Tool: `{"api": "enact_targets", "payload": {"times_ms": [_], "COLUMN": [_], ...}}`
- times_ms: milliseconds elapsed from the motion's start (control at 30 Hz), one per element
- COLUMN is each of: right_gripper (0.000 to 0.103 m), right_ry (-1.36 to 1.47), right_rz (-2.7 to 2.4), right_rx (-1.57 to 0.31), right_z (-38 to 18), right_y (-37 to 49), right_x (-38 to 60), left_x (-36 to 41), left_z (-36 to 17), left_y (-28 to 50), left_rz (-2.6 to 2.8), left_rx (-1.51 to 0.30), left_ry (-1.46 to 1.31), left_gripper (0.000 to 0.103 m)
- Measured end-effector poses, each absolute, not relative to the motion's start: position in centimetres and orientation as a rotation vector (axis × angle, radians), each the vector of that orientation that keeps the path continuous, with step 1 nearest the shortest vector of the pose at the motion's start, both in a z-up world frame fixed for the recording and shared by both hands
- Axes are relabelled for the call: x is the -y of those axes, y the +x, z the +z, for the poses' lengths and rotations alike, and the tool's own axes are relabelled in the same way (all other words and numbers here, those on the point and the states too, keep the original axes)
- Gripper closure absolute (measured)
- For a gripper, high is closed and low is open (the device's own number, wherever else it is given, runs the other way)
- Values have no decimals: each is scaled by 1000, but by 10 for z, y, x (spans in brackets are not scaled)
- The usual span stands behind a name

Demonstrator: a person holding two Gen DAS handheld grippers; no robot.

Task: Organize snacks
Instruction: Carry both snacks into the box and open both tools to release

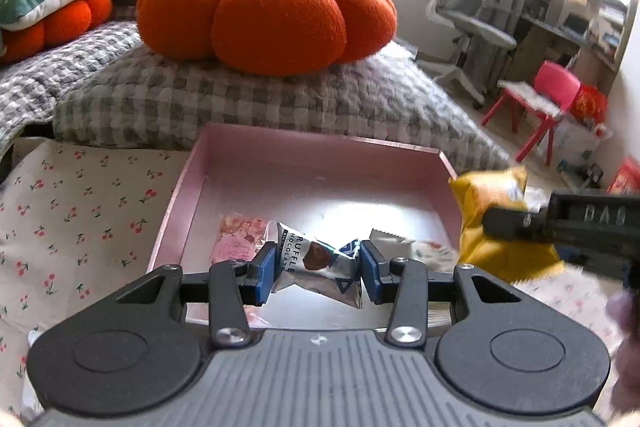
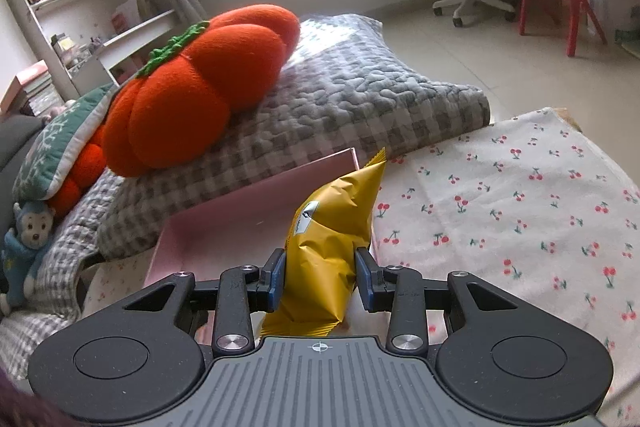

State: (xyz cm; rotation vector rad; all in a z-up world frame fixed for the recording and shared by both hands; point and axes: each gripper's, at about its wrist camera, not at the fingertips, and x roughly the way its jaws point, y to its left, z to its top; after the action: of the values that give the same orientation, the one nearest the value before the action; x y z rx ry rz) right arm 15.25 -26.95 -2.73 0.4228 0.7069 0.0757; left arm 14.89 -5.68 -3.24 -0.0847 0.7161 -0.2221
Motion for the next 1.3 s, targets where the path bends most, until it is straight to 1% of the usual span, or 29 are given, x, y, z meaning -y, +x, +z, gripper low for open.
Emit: {"api": "enact_targets", "payload": {"times_ms": [167, 367, 767, 967, 1167, 1300], "right_gripper": [70, 71, 71, 71, 71, 68], "right_ry": [405, 415, 393, 319, 322, 289], "right_rz": [146, 203, 185, 169, 151, 146], "right_rx": [-676, -659, -631, -606, -602, -607], "right_z": [-35, -45, -58, -61, -66, -64], "right_y": [168, 181, 191, 196, 208, 208], "right_x": [274, 276, 274, 269, 271, 265], "left_x": [62, 70, 70, 72, 72, 71], "left_z": [-42, -54, -61, -61, -59, -58], "left_y": [156, 159, 162, 163, 162, 161], "left_rz": [-235, -235, -221, -211, -207, -202], "left_rx": [-734, -756, -790, -798, -794, -800], "left_ry": [-52, 8, -40, -41, -36, -42], "left_gripper": [63, 62, 61, 59, 57, 51]}}
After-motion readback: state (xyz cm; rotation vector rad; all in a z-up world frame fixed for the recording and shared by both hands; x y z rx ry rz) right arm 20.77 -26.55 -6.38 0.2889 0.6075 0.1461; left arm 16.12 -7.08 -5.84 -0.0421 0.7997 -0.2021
